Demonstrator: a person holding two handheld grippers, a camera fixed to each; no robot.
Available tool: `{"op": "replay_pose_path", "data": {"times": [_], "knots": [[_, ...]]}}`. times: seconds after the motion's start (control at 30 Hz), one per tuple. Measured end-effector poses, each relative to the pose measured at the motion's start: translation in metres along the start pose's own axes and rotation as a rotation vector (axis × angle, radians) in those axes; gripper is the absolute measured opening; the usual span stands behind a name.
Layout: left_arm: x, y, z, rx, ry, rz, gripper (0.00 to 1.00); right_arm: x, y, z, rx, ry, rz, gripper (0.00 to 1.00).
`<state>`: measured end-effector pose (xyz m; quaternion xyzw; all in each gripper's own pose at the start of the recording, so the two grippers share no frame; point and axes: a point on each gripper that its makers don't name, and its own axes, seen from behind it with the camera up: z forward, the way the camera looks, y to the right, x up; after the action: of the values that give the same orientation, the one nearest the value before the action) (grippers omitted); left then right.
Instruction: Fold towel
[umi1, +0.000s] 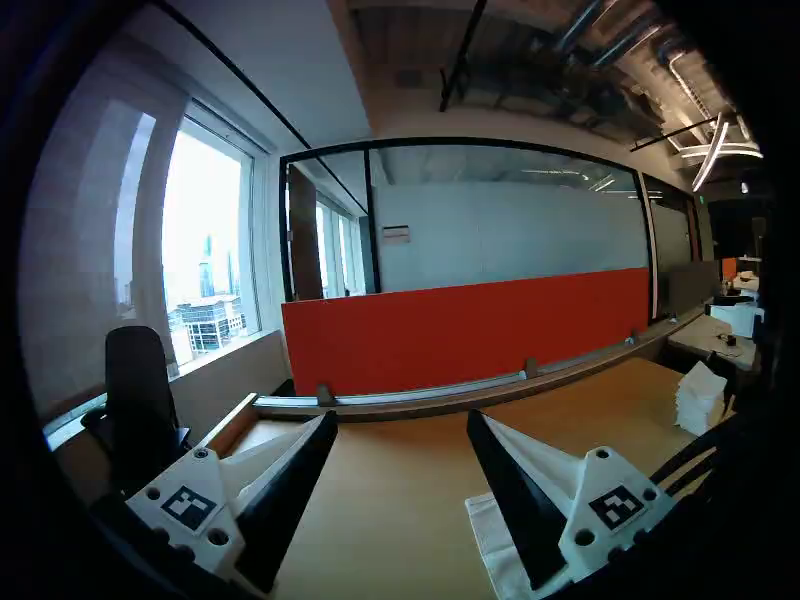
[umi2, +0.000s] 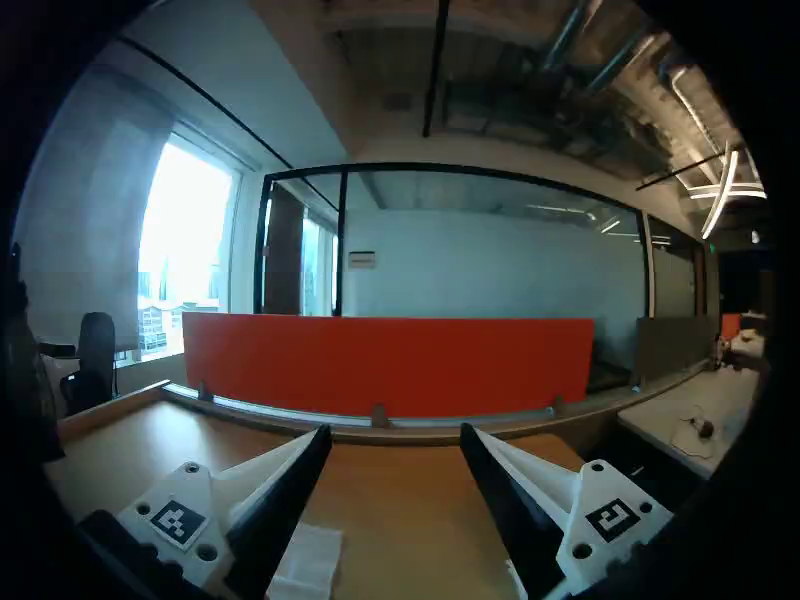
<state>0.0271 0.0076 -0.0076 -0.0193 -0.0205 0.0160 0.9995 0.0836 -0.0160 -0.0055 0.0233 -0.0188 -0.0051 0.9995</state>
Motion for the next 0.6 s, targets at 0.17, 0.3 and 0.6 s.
{"op": "replay_pose_path", "data": {"times": [0.17,0.3,0.6], "knots": [[-0.004,0.007,-0.002,-0.048,-0.034,0.002,0.96,0.001,-0.009,-0.002,0.050,-0.028,-0.020,1.00],[-0.009,0.015,-0.004,-0.101,-0.066,-0.004,0.96,-0.003,-0.021,-0.004,0.112,-0.066,-0.044,1.00],[-0.017,0.031,-0.006,-0.213,-0.123,0.017,0.96,-0.017,-0.043,-0.006,0.234,-0.141,-0.122,1.00]]}}
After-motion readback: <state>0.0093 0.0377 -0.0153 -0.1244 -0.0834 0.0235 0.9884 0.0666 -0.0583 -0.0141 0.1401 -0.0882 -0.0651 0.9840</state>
